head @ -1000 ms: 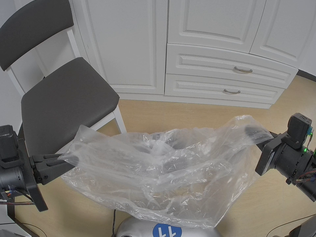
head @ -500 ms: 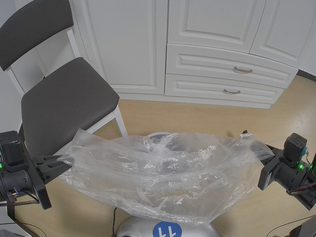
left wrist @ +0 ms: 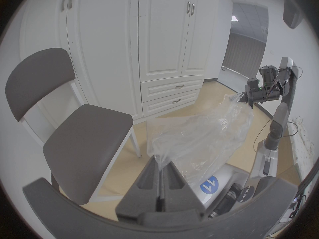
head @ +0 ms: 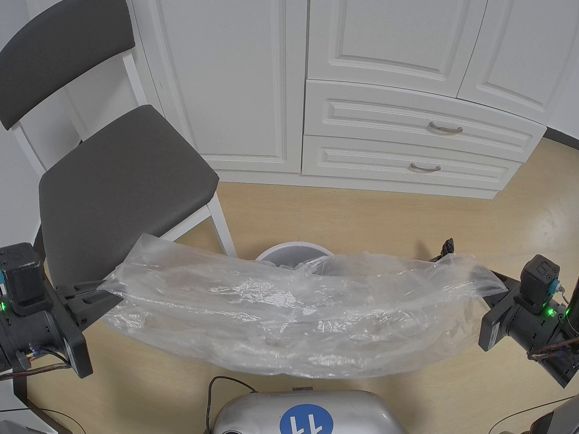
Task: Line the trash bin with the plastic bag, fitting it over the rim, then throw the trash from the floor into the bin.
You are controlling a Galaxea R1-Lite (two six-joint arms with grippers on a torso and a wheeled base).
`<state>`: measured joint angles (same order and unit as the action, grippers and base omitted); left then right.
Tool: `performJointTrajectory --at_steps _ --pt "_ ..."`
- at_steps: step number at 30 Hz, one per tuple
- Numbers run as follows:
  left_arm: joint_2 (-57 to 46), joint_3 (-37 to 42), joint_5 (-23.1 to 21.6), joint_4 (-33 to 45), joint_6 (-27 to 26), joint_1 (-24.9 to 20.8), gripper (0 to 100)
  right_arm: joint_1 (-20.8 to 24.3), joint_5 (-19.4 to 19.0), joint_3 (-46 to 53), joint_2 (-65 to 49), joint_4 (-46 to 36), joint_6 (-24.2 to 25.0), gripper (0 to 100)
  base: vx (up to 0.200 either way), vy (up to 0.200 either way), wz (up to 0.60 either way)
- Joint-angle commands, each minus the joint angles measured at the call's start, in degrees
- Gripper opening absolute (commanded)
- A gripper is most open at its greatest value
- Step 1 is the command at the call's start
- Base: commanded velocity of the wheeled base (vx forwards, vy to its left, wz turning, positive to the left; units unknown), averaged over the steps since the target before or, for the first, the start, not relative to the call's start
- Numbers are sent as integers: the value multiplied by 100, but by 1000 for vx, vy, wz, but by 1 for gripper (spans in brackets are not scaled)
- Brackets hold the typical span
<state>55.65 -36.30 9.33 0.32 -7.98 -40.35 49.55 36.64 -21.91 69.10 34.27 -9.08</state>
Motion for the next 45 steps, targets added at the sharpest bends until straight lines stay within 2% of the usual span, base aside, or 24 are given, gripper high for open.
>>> performJointTrajectory --at_steps 1,24,28,38,42,45 --pt "25 53 96 -14 -80 18 0 -201 27 72 -28 36 -129 0 0 0 0" --pt "148 62 113 -40 -80 54 0 -332 378 90 -19 10 -243 0 0 0 0" --pt "165 62 113 -32 -80 62 0 -499 519 99 -1 19 -305 0 0 0 0" --pt "297 62 87 -76 -98 80 0 -508 440 99 -1 36 -375 0 0 0 0" --pt "517 150 96 -418 -107 62 0 -429 422 99 -1 62 -357 0 0 0 0" --pt "622 370 96 -981 -107 45 0 -403 378 90 43 89 -340 0 0 0 0"
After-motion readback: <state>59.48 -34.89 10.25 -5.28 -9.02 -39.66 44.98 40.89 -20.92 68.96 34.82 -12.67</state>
